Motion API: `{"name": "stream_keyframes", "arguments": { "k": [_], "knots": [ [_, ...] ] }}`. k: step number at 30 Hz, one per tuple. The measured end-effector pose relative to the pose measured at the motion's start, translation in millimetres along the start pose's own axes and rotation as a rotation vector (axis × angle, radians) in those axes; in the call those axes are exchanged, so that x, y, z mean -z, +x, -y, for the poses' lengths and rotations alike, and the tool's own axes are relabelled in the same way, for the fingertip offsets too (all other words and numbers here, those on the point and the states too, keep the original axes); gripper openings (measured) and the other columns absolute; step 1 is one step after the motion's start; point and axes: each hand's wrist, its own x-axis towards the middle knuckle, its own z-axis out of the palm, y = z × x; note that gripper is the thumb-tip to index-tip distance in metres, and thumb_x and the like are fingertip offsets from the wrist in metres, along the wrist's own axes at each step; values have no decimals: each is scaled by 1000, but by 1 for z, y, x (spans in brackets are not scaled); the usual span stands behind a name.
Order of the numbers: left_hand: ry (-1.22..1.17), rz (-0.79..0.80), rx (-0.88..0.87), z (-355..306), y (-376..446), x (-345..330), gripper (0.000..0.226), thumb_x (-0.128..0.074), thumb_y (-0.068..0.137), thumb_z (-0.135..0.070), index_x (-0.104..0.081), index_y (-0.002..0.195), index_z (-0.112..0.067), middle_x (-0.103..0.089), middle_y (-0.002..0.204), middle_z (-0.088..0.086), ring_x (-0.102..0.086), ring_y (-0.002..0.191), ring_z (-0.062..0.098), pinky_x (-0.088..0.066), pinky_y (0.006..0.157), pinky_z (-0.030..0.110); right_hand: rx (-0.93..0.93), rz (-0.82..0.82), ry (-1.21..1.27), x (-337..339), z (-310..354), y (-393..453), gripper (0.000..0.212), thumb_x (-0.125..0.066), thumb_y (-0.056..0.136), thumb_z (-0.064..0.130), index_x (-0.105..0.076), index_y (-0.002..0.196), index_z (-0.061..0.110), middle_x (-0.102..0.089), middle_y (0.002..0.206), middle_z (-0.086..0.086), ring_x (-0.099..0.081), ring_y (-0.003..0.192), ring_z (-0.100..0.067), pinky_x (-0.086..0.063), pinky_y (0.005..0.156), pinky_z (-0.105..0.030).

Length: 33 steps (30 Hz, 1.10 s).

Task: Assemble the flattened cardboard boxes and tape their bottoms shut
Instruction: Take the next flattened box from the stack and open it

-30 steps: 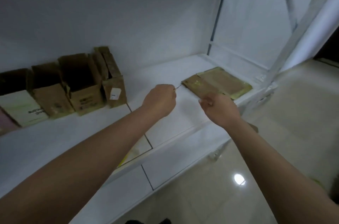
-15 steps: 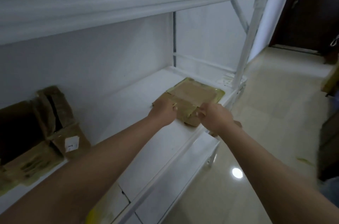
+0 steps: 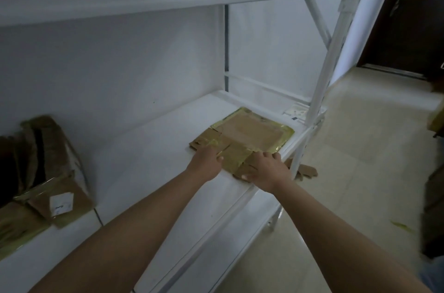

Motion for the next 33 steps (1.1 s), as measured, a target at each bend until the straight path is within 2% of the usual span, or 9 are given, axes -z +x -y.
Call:
{"name": "stream_keyframes", "arguments": {
  "k": [4,7,11,13,17,22,25,29,33],
  "knots": [
    [-25,-46,34,7,7,-9,25,-48,100,-21,-50,80,-5,-54,80,11,-53,78,25,-37,66,28,49,43,-86,-14,-9,19,97,-64,80,63,-19,152,16,-10,161,-14,-9,146,-39,-30,111,-49],
    [-36,-56,89,13,8,-20,33,-49,99,-22,-46,69,-7,-62,91,19,-54,78,24,-36,65,26,55,81,-131,-30,-13,26,96,-63,81,63,-20,151,14,-22,157,-14,-19,143,-37,-37,104,-46],
    [-93,-71,156,20,8,-29,36,-50,97,-21,-47,63,-10,-65,96,23,-62,91,32,-37,65,28,163,5,-217,-32,-8,30,39,-56,94,45,-59,115,12,-61,120,-10,-56,114,-29,-42,72,-33],
    [-146,-83,197,26,9,-30,40,-51,97,-23,-45,58,-14,-67,91,21,-63,90,32,-39,66,28,210,-45,-230,-27,-2,28,25,-50,96,36,-63,92,14,-66,95,-4,-64,93,-27,-37,61,-27],
    [-336,-130,289,34,13,-28,49,-53,96,-43,-71,80,0,-72,90,14,-65,83,26,-44,69,26,255,-202,-209,-17,7,24,23,-44,96,30,-57,79,20,-66,84,-1,-65,80,-22,-23,46,-25],
    [-772,-190,456,25,12,-24,54,-55,89,-59,-64,85,-6,-74,92,7,-51,56,15,-39,52,23,369,-454,-112,-3,-6,22,34,-69,74,16,-41,55,19,-42,48,3,-37,42,-15,-4,45,-17],
    [-928,-201,466,14,15,-22,51,-60,85,-61,-61,86,-10,-69,77,4,-41,48,11,-31,43,18,493,-539,-61,2,7,12,30,-65,57,19,-40,40,19,-29,35,5,-28,28,-16,-4,48,-11],
    [-1022,-307,508,8,12,-16,34,-68,89,-34,-63,102,-3,-63,90,12,-58,70,22,-40,57,23,613,-479,-149,-1,35,-1,31,-68,77,38,-57,54,21,-35,46,7,-33,39,-14,-9,42,-16],
    [-991,-331,420,29,-2,6,27,-67,91,-21,-66,111,-3,-66,91,5,-59,69,13,-42,54,20,428,-222,38,6,34,-8,62,-41,80,80,-70,93,26,-68,81,7,-62,74,-15,-50,63,-29]
  ]
}}
